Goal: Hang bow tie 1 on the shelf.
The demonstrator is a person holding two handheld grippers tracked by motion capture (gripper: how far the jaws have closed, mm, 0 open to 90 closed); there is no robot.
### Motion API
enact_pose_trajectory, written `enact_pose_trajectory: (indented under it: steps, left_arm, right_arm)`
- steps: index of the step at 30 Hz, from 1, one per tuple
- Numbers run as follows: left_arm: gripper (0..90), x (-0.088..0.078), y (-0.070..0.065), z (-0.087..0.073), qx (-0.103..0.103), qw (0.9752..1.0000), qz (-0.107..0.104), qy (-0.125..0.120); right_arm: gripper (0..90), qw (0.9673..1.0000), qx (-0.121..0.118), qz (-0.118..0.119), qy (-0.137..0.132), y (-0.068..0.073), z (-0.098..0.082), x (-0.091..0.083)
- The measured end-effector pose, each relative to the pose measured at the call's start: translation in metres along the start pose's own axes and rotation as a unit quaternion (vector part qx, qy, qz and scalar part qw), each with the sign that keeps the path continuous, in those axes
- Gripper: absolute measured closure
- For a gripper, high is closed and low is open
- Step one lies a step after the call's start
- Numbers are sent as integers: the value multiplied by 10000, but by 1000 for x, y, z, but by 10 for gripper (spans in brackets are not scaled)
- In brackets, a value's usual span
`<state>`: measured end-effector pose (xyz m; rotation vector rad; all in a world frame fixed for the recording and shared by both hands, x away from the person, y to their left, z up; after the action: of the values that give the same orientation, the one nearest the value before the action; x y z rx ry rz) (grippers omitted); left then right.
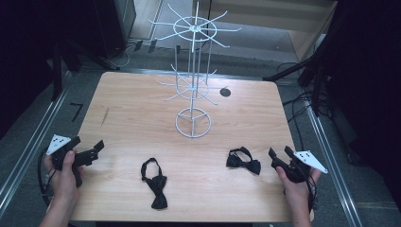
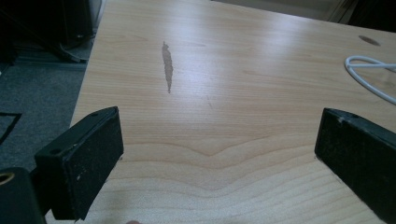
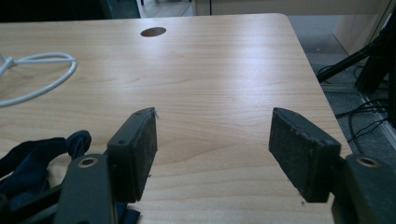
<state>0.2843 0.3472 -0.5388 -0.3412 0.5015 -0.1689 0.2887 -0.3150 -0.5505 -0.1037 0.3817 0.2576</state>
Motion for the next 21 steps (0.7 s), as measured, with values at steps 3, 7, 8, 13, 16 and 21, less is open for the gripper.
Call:
enact_pose_trajectory:
  steps: [3,7,8,13,16,21]
  left_arm:
    - [16,1,-1,0,17,10000,-13,3]
    - [16,0,-1,-1,24,10000,-38,5]
    - [16,0,-1,-1,24,10000,-38,5]
    - [16,2,-1,0,40,10000,-29,31]
    - [16,2,-2,0,67,10000,-33,46]
    - [15,2,-2,-1,95,9999,-46,77]
  right_arm:
    - [380,9999,92,-58,-64,-3,1,0]
    - [422,9996,190,-31,-183,-4,3,-3]
    - [422,9996,190,-31,-183,-4,3,-3]
    - [425,9995,278,32,-146,1,6,-3]
    - [426,9993,283,204,-155,9,9,-2]
    - [424,9992,33,400,-74,26,13,-2]
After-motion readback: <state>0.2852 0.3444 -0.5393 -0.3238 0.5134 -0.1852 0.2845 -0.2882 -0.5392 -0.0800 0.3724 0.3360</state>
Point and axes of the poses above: each handheld gripper's, and its own axes: x roughly forward along the jaws, z roughly out of its top, y roughly to its left, the point moved 4 cm from there along x, roughly forward along the jaws, and after that the axes turned 12 degrees about -x, right-handed, at the moved point
